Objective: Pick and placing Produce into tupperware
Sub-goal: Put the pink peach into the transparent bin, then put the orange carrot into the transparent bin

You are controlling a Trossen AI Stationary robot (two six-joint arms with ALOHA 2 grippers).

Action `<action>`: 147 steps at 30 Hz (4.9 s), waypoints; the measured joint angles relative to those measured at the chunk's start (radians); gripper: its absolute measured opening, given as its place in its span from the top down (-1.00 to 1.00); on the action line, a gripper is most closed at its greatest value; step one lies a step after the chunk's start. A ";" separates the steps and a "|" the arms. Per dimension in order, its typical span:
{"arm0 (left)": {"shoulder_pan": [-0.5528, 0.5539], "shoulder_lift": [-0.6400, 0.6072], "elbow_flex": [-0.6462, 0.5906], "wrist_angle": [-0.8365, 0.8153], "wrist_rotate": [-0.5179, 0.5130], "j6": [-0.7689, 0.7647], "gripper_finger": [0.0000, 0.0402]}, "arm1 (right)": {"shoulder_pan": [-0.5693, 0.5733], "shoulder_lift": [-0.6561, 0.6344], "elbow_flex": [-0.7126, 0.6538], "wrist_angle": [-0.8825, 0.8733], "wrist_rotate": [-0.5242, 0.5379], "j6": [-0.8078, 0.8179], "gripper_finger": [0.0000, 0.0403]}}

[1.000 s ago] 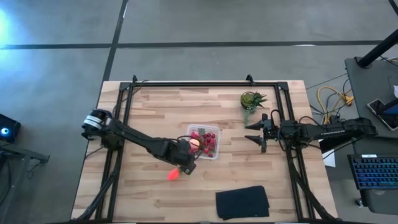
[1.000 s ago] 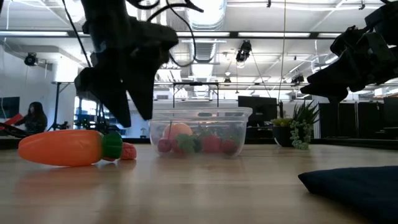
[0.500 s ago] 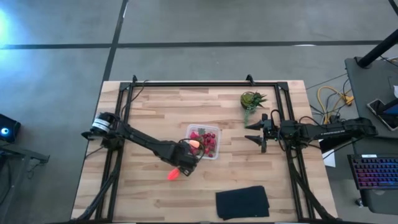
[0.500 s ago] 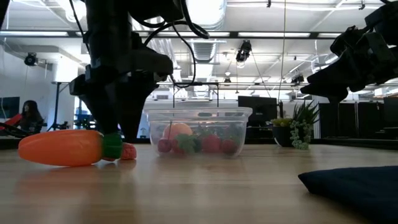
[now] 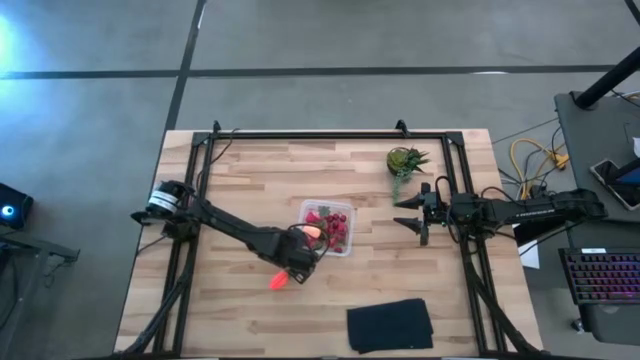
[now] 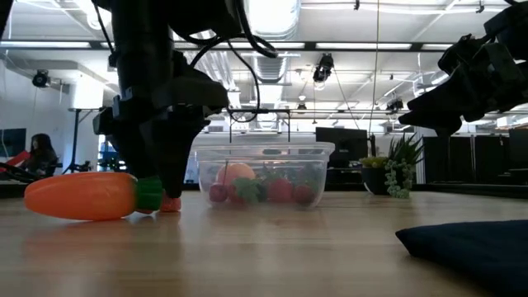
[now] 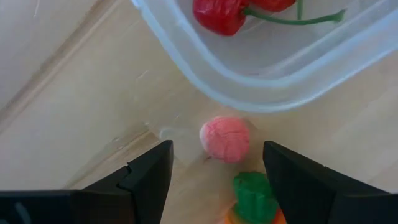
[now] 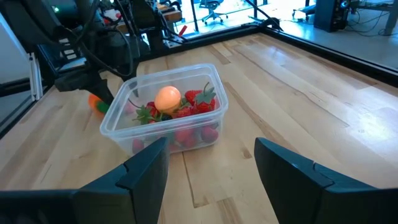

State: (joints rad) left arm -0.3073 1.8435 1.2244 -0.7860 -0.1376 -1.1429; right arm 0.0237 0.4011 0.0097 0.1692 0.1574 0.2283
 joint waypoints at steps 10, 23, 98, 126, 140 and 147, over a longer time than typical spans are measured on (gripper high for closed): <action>0.002 0.000 -0.043 0.078 -0.002 0.007 -0.17 | 0.000 0.000 0.000 0.000 0.000 0.000 -0.13; 0.002 0.000 -0.057 0.110 -0.006 0.028 0.23 | 0.000 0.000 0.000 0.000 0.000 0.000 -0.13; -0.134 -0.225 0.009 -0.135 0.107 -0.265 -0.28 | 0.000 0.000 0.000 0.000 0.000 0.000 -0.13; -0.192 -0.055 -0.005 -0.025 0.060 -0.229 -0.55 | 0.000 0.000 0.000 0.000 0.000 0.000 -0.13; -0.190 0.008 -0.005 -0.025 0.054 -0.183 -0.35 | 0.000 0.000 0.000 0.000 0.000 0.000 -0.13; -0.188 0.008 -0.005 -0.025 0.025 -0.175 -0.06 | 0.000 0.000 0.000 0.000 0.000 0.000 -0.13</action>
State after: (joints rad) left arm -0.4950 1.8519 1.2190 -0.8112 -0.1128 -1.3178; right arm 0.0238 0.4011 0.0097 0.1696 0.1574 0.2283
